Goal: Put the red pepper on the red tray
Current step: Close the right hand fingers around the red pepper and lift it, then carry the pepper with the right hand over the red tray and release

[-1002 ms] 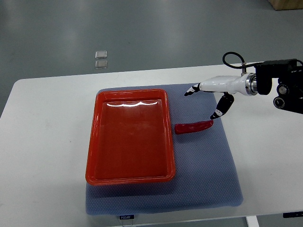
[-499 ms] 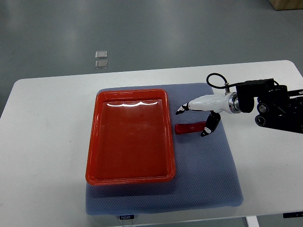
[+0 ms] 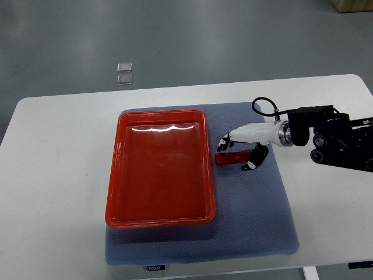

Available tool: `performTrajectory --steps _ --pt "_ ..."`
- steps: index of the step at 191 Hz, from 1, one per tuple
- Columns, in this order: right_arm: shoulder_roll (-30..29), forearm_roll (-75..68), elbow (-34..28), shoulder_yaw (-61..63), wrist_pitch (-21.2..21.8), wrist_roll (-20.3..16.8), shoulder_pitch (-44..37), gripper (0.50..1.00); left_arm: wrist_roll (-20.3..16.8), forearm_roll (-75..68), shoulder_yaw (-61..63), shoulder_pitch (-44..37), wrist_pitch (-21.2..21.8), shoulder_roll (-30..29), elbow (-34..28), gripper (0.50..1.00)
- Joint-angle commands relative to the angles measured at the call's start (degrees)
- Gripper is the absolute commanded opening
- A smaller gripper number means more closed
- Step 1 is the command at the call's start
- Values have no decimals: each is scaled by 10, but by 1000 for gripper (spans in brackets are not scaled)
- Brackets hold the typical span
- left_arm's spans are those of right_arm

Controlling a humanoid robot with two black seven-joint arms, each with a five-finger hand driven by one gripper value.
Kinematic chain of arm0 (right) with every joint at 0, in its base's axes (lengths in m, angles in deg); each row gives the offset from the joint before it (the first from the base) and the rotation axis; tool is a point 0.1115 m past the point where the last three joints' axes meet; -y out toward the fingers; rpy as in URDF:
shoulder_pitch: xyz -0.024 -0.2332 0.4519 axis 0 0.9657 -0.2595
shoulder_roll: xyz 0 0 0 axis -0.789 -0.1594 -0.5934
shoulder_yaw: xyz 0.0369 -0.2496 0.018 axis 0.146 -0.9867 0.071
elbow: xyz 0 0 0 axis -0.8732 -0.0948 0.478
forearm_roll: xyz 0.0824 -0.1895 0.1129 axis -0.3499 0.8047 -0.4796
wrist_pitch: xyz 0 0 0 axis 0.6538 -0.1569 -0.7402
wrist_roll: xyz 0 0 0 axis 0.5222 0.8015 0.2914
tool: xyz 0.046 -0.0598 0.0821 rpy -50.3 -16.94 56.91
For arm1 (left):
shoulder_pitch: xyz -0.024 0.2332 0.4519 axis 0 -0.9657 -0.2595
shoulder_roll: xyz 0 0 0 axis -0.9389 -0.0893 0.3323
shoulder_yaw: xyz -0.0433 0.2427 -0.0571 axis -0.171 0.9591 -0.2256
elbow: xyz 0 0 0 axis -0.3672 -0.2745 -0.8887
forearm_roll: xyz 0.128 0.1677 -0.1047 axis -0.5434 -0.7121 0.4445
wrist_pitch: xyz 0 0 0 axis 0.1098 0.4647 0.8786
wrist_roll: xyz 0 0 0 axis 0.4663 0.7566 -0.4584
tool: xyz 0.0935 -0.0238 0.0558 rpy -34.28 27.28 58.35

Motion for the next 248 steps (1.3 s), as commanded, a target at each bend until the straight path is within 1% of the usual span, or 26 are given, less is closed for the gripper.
performTrajectory --steps 1,15,29,52,61,67,72,83,86,93,106,165,206,248 --pt "-2 1 3 0 0 0 1 758 0 0 0 0 0 0 0 1000" --pt "-5 3 3 0 0 1 4 725 0 0 0 0 0 0 0 1000" --pt "-5 6 4 0 0 1 7 719 0 0 0 0 0 0 0 1000" --pt "-5 8 6 0 1 1 7 682 0 0 0 0 0 0 0 1000" --pt "-5 8 6 0 1 1 7 650 0 0 0 0 0 0 0 1000" --pt "-5 8 6 0 1 1 7 641 -1 0 0 0 0 0 0 1000" --pt "-5 8 7 0 1 1 7 619 -1 0 0 0 0 0 0 1000" --pt "-5 8 10 0 1 1 6 596 -1 0 0 0 0 0 0 1000" --pt "-5 8 11 0 1 1 6 582 -1 0 0 0 0 0 0 1000" --pt "-5 8 13 0 2 2 6 576 0 0 0 0 0 0 0 1000" --pt "-5 8 13 0 2 2 5 547 0 0 0 0 0 0 0 1000" --pt "5 5 20 8 2 3 -7 547 0 0 0 0 0 0 0 1000" --pt "13 -2 35 10 7 7 -40 547 0 0 0 0 0 0 0 1000" --pt "1 -2 28 27 9 7 -65 549 0 0 0 0 0 0 0 1000"
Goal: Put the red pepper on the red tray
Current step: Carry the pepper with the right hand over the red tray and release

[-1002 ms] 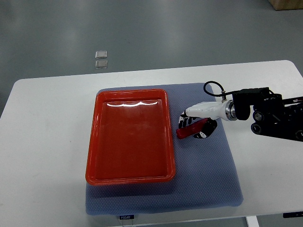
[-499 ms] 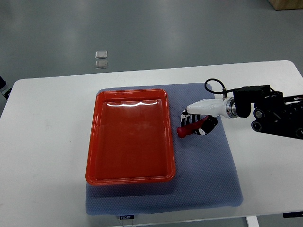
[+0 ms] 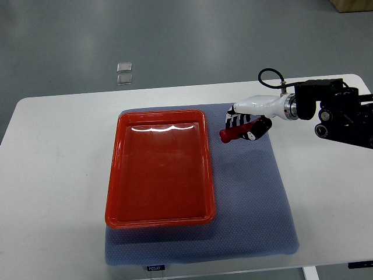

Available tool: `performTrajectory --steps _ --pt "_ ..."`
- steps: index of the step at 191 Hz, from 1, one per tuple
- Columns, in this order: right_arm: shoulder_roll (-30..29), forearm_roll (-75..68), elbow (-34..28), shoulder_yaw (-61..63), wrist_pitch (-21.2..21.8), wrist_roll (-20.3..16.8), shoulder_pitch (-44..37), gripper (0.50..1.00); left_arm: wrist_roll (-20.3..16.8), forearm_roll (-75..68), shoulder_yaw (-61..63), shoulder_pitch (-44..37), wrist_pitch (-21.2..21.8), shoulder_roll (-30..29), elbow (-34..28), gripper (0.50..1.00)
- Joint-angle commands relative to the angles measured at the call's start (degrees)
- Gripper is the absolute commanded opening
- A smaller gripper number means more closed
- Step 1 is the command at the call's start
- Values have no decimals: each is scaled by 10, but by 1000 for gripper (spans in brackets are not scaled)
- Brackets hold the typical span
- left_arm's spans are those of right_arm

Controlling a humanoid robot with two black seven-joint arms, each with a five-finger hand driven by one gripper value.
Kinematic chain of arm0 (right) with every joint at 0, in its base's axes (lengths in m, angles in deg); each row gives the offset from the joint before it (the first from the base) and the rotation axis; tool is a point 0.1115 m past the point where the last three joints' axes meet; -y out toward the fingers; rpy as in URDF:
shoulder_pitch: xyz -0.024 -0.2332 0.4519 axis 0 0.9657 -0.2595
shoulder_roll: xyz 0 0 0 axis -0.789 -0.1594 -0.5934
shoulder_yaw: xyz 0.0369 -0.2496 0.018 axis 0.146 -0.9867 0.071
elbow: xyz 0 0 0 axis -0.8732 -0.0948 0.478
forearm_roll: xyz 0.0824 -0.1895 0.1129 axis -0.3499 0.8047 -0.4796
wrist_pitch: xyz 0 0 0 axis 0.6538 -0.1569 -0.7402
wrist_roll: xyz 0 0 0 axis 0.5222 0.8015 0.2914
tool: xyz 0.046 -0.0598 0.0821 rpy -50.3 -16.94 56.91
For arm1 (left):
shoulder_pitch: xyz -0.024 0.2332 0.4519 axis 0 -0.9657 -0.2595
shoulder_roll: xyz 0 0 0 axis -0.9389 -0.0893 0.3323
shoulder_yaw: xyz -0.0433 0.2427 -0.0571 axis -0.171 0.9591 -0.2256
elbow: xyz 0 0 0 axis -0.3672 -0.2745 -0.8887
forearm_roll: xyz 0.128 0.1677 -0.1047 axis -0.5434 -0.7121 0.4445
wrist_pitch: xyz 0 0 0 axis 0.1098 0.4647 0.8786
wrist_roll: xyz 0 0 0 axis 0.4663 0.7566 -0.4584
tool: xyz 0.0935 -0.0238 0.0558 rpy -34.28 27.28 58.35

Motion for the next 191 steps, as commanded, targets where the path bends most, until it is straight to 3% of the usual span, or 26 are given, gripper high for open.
performTrajectory --steps 1,88,125,161,180,191 --pt "-10 0 -7 11 0 0 -8 549 0 0 0 0 0 0 0 1000" --pt "-128 -2 2 35 -9 3 -30 554 -1 0 0 0 0 0 0 1000" --pt "-179 -7 10 50 -46 11 -12 568 0 0 0 0 0 0 0 1000" --pt "-203 -15 26 59 -49 11 0 580 0 0 0 0 0 0 0 1000" --pt "-209 -14 29 59 -50 11 10 615 -1 0 0 0 0 0 0 1000" --pt "-212 -14 36 59 -50 11 16 678 -1 0 0 0 0 0 0 1000"
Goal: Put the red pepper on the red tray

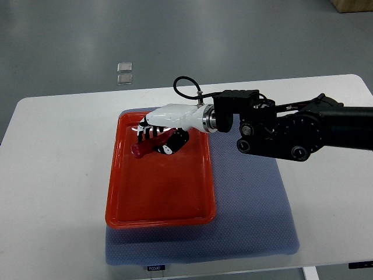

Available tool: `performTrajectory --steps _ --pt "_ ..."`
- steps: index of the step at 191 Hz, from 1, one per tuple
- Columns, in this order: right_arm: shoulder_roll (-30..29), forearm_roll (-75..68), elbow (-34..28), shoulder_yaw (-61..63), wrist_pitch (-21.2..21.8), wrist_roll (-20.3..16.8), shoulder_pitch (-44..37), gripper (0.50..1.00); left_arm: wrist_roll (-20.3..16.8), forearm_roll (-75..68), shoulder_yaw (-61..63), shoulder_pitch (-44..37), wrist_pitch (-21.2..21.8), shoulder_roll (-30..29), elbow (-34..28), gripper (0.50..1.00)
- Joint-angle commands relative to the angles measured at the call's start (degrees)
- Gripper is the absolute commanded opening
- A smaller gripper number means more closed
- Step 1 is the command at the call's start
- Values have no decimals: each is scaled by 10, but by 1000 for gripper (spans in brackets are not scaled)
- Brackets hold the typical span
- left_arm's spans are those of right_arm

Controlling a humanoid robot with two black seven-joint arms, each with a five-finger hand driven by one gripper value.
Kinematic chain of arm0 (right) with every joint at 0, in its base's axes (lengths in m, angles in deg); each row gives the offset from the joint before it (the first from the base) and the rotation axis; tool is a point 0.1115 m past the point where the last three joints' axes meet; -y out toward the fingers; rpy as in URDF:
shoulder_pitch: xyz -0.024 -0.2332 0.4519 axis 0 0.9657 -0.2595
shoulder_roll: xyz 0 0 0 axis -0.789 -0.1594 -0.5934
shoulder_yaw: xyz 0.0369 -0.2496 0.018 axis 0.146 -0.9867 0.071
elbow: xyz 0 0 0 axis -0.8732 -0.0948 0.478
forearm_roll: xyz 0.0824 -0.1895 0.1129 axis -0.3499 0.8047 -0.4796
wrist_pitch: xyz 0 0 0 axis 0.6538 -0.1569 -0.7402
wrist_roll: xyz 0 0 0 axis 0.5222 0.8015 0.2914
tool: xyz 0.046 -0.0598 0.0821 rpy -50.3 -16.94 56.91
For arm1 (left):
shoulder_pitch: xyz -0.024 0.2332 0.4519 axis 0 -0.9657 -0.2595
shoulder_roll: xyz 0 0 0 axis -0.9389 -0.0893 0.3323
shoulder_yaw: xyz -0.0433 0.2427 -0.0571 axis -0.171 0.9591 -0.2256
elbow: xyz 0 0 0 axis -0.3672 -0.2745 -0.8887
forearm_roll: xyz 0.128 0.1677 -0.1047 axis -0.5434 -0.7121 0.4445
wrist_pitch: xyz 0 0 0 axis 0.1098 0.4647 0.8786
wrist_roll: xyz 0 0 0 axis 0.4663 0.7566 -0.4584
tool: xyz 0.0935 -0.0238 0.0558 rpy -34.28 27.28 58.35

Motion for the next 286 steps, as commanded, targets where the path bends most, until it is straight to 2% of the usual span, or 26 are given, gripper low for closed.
performTrajectory --steps 1,9,19,79,85,94,104,135,176,203,221,258,286 --pt "-5 0 8 0 0 0 10 678 0 0 0 0 0 0 0 1000" --pt "-5 -1 10 1 0 0 13 727 0 0 0 0 0 0 0 1000" --pt "-5 -1 11 3 -1 0 15 750 0 0 0 0 0 0 0 1000" --pt "-2 -9 11 12 0 1 14 756 0 0 0 0 0 0 0 1000" --pt "-2 -9 11 12 0 1 14 789 0 0 0 0 0 0 0 1000" --pt "-1 -9 11 13 0 1 14 864 0 0 0 0 0 0 0 1000" --pt "3 -9 11 13 0 1 14 897 0 0 0 0 0 0 0 1000" --pt "8 -32 14 17 0 3 14 903 0 0 0 0 0 0 0 1000" --pt "58 -96 31 81 4 9 24 913 0 0 0 0 0 0 0 1000" --pt "112 -176 37 175 5 9 99 913 0 0 0 0 0 0 0 1000" --pt "128 -200 39 257 9 10 151 913 0 0 0 0 0 0 0 1000" --pt "113 -257 70 442 9 8 264 913 0 0 0 0 0 0 0 1000" --pt "71 -328 84 512 3 9 324 913 0 0 0 0 0 0 0 1000"
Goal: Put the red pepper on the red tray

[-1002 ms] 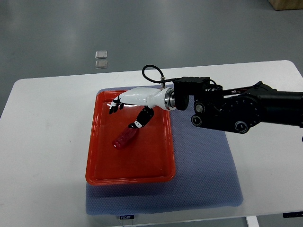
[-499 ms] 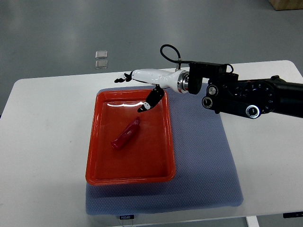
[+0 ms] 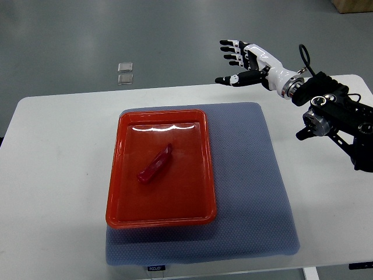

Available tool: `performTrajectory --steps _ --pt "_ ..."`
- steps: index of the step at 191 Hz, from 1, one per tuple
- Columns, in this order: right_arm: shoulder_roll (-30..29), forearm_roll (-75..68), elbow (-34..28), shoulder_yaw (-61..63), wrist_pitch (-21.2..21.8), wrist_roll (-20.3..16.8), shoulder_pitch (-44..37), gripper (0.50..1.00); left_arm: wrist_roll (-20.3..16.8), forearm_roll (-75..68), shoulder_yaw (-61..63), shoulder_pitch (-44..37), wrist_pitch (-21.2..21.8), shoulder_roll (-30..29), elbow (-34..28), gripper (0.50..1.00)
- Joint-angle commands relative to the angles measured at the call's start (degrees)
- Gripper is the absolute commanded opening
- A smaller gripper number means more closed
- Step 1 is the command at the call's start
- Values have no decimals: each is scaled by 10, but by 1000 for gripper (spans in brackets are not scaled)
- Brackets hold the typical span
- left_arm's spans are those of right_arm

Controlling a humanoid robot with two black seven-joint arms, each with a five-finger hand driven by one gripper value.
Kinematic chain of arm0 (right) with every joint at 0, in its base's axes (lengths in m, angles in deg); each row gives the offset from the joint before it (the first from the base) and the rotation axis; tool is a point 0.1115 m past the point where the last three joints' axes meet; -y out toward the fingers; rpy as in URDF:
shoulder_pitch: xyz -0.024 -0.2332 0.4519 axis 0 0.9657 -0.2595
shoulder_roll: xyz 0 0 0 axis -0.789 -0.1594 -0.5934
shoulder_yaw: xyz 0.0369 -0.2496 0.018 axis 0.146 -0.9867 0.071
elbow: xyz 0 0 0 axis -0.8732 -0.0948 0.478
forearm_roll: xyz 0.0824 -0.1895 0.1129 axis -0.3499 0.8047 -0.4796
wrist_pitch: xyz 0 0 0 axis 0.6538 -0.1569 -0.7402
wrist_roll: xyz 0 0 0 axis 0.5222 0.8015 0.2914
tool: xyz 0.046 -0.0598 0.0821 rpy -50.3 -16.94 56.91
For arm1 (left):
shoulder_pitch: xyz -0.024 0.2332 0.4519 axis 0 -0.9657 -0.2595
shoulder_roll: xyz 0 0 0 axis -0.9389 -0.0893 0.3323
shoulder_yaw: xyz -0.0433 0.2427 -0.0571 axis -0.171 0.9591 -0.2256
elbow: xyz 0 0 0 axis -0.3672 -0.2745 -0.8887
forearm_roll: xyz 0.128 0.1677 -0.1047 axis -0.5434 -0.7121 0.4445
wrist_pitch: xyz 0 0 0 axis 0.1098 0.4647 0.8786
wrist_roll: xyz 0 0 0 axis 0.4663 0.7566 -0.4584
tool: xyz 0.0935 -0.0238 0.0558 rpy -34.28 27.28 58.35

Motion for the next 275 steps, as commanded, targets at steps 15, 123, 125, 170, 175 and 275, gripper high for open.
performTrajectory --steps 15,123,125,170,175,275 --pt "-56 -89 36 79 -4 2 56 913 -1 0 0 0 0 0 0 1000" --pt "-105 -253 123 206 43 81 91 913 -1 0 0 0 0 0 0 1000" --pt "-105 -253 126 209 44 83 90 913 0 0 0 0 0 0 0 1000" --pt "-136 -251 178 232 58 104 85 913 0 0 0 0 0 0 0 1000" --pt "-137 -251 181 232 58 104 84 913 0 0 0 0 0 0 0 1000" --pt "-152 -250 202 231 48 116 86 915 0 0 0 0 0 0 0 1000"
